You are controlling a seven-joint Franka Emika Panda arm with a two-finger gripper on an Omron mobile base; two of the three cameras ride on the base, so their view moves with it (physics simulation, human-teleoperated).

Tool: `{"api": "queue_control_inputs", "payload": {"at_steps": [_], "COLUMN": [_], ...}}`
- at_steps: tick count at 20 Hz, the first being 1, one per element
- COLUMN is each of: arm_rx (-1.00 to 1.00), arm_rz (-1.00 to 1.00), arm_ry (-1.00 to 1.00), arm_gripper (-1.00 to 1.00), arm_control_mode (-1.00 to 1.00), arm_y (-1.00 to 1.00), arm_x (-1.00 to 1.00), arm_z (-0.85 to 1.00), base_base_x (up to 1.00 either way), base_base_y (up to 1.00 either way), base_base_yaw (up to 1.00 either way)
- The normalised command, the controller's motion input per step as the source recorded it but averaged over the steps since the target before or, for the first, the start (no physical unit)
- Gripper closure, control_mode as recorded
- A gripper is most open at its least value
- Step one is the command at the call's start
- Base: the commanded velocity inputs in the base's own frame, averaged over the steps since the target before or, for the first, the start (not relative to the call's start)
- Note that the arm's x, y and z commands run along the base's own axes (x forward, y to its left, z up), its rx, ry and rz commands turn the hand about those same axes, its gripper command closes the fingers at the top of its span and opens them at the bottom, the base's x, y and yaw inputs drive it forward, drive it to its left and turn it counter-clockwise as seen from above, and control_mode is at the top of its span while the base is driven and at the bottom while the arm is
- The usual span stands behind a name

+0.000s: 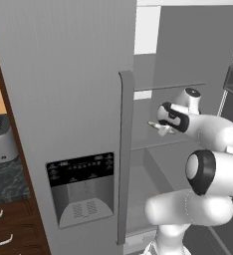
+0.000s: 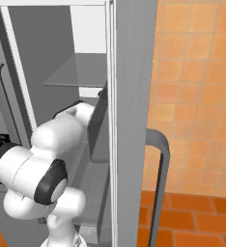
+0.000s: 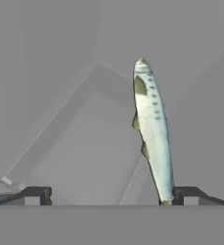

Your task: Place one tomato and one fish in each tupperware on the nearby counter, to pack two identical lunches.

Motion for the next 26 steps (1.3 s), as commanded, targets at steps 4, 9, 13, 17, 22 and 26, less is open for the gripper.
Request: {"api": "queue_control_inputs", "payload": {"at_steps": [4, 9, 13, 17, 22, 26], "arm_rx": [0.0, 0.0, 0.0, 0.0, -0.08, -0.09], "arm_rz": [0.02, 0.02, 0.06, 0.06, 0.03, 0.0], "arm_ry": [0.06, 0.07, 0.06, 0.0, -0.04, 0.0], "arm_gripper": [-1.0, -1.0, -1.0, -1.0, 1.0, 1.0], "arm_control_mode": [-1.0, -1.0, -1.0, -1.0, -1.0, -1.0], "arm_y": [-0.02, -0.02, -0.1, -0.15, 0.25, 0.29], "arm_x": [0.51, 0.54, 0.38, 0.35, 0.0, -0.01], "arm_z": [-0.28, -0.29, -0.39, -0.19, -0.67, -0.66], "base_base_x": [0.0, 0.0, 0.0, 0.0, 0.0, 0.0], "base_base_y": [0.0, 0.0, 0.0, 0.0, 0.0, 0.0], "base_base_yaw": [0.0, 0.0, 0.0, 0.0, 0.0, 0.0]}}
